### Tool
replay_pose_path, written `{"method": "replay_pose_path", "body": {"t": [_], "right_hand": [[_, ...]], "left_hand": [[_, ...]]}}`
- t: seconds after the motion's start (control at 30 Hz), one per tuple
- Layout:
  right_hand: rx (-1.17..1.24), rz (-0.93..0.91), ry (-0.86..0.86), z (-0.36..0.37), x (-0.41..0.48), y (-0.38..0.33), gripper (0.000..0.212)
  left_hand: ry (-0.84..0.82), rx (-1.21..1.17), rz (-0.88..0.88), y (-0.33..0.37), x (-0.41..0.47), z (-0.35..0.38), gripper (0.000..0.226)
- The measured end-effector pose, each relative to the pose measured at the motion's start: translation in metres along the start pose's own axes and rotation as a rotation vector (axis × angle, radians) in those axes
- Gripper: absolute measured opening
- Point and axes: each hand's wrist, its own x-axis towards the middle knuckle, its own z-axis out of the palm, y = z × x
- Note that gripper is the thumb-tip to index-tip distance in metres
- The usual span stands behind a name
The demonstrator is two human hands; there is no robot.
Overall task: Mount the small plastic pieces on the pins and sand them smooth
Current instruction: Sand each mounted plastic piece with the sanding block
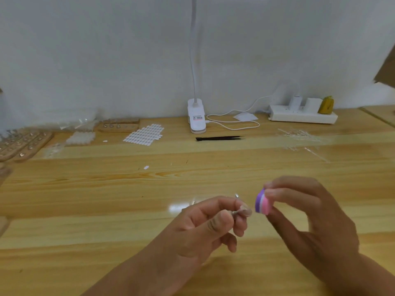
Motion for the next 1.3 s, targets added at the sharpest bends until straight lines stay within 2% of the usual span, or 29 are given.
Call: {"method": "replay_pose_path", "body": {"t": [0.17,0.33,0.47,0.6,0.73,0.8,0.97,1.1,1.3], "right_hand": [[0.054,-0.134,-0.007,0.006,-0.002,-0.012,0.033],[-0.010,-0.044,0.001,0.001,0.001,0.000,0.020],[0.020,-0.141,-0.034,0.005,-0.001,-0.007,0.030],[-0.028,-0.066,-0.015,-0.002,0.002,0.002,0.030],[0.022,-0.172,-0.047,0.004,-0.003,-0.005,0.029],[-0.018,-0.117,-0.055,0.000,-0.002,0.004,0.029],[-0.068,0.085,0.011,0.001,0.000,0.012,0.024],[-0.040,0.113,-0.015,0.004,-0.003,0.008,0.025],[0.038,0.081,-0.069,0.010,-0.004,0.000,0.024]], "left_hand": [[-0.010,-0.051,-0.018,0.000,0.000,0.000,0.039],[0.028,-0.005,-0.002,0.000,0.000,-0.004,0.039],[-0.005,-0.002,-0.004,0.000,0.000,-0.004,0.036],[0.024,-0.010,-0.001,0.001,-0.001,-0.004,0.038],[-0.008,-0.058,-0.006,-0.001,-0.001,-0.004,0.038],[-0.008,-0.048,-0.003,-0.001,0.000,-0.005,0.036],[0.091,0.034,0.012,0.000,-0.001,-0.008,0.031],[0.258,0.118,0.013,-0.004,-0.001,-0.006,0.027],[0.323,0.130,0.020,-0.003,-0.003,0.003,0.026]]}}
